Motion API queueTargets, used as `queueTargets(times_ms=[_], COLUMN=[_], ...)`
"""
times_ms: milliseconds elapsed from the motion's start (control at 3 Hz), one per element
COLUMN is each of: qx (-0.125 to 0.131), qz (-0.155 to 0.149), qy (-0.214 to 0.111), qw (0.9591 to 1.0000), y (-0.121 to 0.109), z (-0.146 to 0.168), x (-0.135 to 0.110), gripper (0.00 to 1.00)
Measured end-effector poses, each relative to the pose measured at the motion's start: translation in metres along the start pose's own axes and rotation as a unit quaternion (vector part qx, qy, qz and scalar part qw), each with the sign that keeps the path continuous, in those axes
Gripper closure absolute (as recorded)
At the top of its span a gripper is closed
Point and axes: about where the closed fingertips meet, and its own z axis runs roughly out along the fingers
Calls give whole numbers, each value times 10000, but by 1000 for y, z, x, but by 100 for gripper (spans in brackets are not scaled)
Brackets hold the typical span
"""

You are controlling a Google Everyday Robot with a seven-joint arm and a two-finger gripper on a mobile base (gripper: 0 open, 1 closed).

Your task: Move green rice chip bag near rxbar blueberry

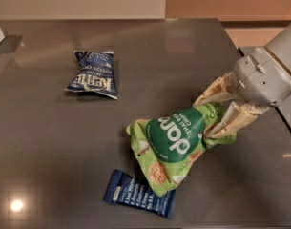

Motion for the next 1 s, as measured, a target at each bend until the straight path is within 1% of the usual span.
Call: queueTargets(times_ms=[333, 667, 1000], qx=[-59, -116, -80], qz=[-30, -40, -51], qy=[-115, -224, -216], qw=[9999, 9997, 9997], y=[8, 11, 9], z=[6, 7, 8], x=[1, 1, 0], gripper=[38, 14, 0])
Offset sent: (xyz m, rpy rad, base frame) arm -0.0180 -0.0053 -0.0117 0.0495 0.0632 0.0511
